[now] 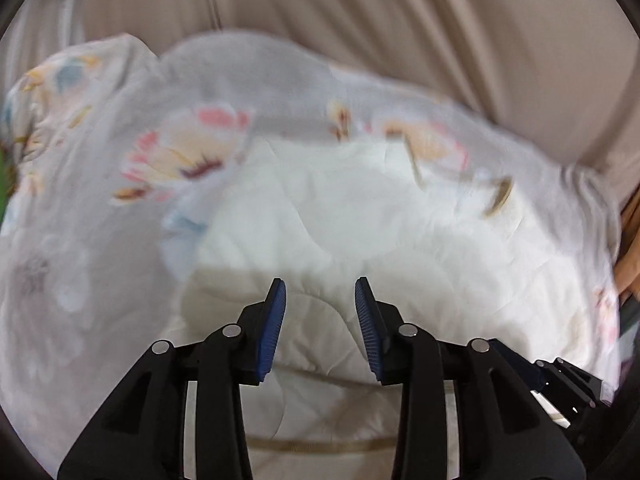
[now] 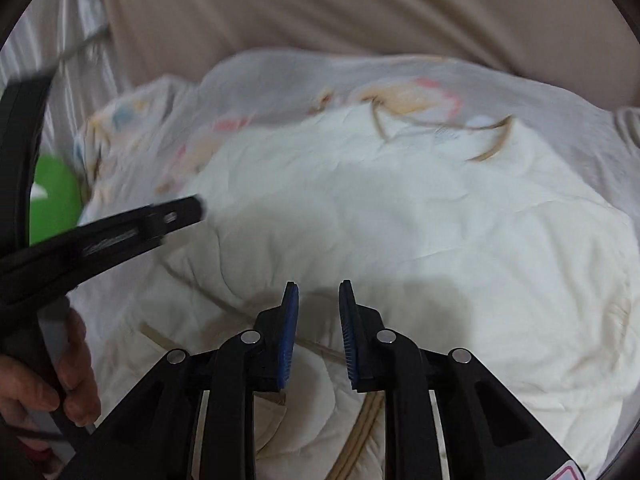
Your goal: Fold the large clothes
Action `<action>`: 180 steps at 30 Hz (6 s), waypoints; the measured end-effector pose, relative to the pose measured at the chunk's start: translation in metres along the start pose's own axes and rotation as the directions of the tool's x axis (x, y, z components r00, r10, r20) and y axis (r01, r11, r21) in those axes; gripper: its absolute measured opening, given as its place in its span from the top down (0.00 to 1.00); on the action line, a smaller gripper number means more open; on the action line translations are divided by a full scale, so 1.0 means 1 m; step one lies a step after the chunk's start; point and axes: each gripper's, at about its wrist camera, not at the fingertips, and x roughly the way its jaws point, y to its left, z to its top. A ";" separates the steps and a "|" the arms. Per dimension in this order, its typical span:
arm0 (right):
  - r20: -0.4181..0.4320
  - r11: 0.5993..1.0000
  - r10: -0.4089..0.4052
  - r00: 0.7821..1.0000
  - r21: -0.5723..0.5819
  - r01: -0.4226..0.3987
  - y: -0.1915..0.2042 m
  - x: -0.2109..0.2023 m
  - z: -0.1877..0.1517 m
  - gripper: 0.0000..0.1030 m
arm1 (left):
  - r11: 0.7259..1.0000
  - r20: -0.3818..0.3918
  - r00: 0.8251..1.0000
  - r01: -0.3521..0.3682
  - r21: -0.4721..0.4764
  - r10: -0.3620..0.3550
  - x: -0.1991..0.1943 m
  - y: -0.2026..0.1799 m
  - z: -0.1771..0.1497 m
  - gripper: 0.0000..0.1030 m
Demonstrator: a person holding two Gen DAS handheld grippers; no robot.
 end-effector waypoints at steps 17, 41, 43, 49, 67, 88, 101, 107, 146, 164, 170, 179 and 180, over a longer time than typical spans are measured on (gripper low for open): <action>0.062 0.909 -0.208 0.976 0.380 0.170 -0.179 -0.072 -0.008 0.95 | 0.997 0.054 0.998 -0.016 -0.070 0.020 0.021 0.023 0.056 0.66; -0.062 0.833 -0.273 0.960 0.485 0.268 -0.209 -0.101 -0.105 0.96 | 0.975 -0.096 0.972 -0.218 -0.050 0.213 0.017 0.066 -0.022 0.53; -0.038 0.830 -0.278 0.960 0.493 0.260 -0.213 -0.140 -0.125 0.90 | 0.974 -0.105 0.971 -0.221 -0.058 0.214 -0.001 0.077 -0.028 0.55; -0.031 0.871 -0.185 0.982 0.458 0.179 -0.190 -0.224 -0.199 0.67 | 0.982 -0.138 0.987 -0.103 -0.159 0.081 -0.082 0.114 -0.079 0.34; -0.010 0.696 0.060 0.998 0.718 -0.035 -0.163 -0.208 -0.321 0.36 | 0.876 -0.265 0.963 -0.086 -0.474 -0.049 -0.098 0.148 -0.192 0.18; 0.073 0.856 0.044 0.996 0.512 -0.075 -0.117 -0.332 -0.276 0.94 | 0.925 -0.097 0.977 0.146 -0.350 -0.190 -0.282 0.110 -0.164 0.95; 0.464 0.820 -0.050 0.884 0.525 -0.229 -0.184 -0.267 -0.111 0.93 | 0.949 0.165 0.978 0.169 -0.265 -0.128 -0.175 0.074 -0.011 0.94; 0.374 0.824 -0.134 0.918 0.556 -0.107 -0.206 -0.197 -0.075 0.89 | 0.973 0.080 0.997 0.022 -0.229 -0.004 -0.077 0.059 0.015 0.93; 0.061 0.831 -0.058 0.996 0.556 0.014 -0.186 -0.218 -0.184 0.92 | 0.954 -0.218 0.963 0.092 -0.287 -0.158 -0.105 0.121 -0.089 0.91; 0.110 0.852 -0.220 0.969 0.506 0.136 -0.183 -0.233 -0.168 0.32 | 0.960 -0.060 0.988 0.122 -0.251 -0.142 -0.124 0.097 -0.055 0.30; 0.048 0.828 -0.141 0.989 0.553 0.091 -0.198 -0.171 -0.141 0.86 | 0.938 -0.133 0.974 0.134 -0.321 -0.185 -0.056 0.087 -0.046 0.58; 0.311 0.870 -0.187 0.932 0.492 0.011 -0.195 -0.214 -0.086 0.92 | 0.954 0.073 0.978 0.205 -0.221 -0.193 -0.086 0.066 0.017 0.90; 0.275 0.865 -0.198 0.941 0.500 0.036 -0.201 -0.200 -0.087 0.92 | 0.962 0.055 0.983 0.181 -0.202 -0.174 -0.074 0.061 0.018 0.90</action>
